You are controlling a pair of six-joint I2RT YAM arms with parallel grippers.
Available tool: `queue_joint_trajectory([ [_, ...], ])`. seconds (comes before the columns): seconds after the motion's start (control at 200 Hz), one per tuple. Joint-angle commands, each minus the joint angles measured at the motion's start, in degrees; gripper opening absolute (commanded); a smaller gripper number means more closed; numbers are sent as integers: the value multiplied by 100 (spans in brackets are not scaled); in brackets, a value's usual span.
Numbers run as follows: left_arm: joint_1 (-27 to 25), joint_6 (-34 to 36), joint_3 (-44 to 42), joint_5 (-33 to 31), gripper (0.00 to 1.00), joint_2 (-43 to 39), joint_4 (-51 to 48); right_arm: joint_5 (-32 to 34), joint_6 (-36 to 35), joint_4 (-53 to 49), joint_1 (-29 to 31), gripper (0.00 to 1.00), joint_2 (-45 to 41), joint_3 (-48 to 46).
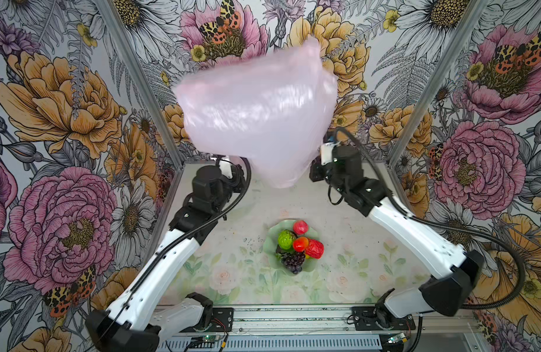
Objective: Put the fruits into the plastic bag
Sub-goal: 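Lower the open bag toward the table with both grippers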
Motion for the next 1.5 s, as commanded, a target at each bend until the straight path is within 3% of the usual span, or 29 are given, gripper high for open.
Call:
queue_joint_trajectory([
  [0.0,64,-881,-458,727,0,-126,-916,-228,812,-732,-58,0,-297,-150],
  [0.11,182,-928,-315,534,0,-462,-847,-224,597,-731,-144,0,-288,232],
  [0.29,831,-1101,544,1060,0,-290,-869,-329,350,-706,-320,0,42,1077],
  [0.47,1367,-1288,2404,1634,0,508,-927,-336,-89,-705,-387,0,681,3121],
  [0.64,1240,-1150,4597,1538,0,800,-947,-395,-477,-689,-301,0,1062,5797],
  [0.735,682,-258,5358,945,0,596,-909,-424,-902,-646,-117,0,1141,6905],
  [0.806,172,467,5472,444,0,317,-774,-455,-1080,-535,8,0,1033,7095],
  [0.936,-244,1009,4749,-7,0,-341,-435,-505,-1190,17,182,0,456,5910],
  [1.081,-278,1256,2686,-485,0,-1194,-75,-131,-801,962,177,0,-224,3124],
  [1.166,-109,1005,1274,-763,0,-1424,-199,-64,22,644,100,0,-34,1763],
  [1.251,673,-137,-118,125,0,-1313,-559,-649,808,83,-15,0,528,895],
  [1.361,1639,-1290,-1385,1344,0,-1211,-994,-865,961,42,-31,0,725,391],
  [1.491,1829,-1655,-1821,1319,0,-2286,-1080,-897,673,34,-177,0,673,778],
])
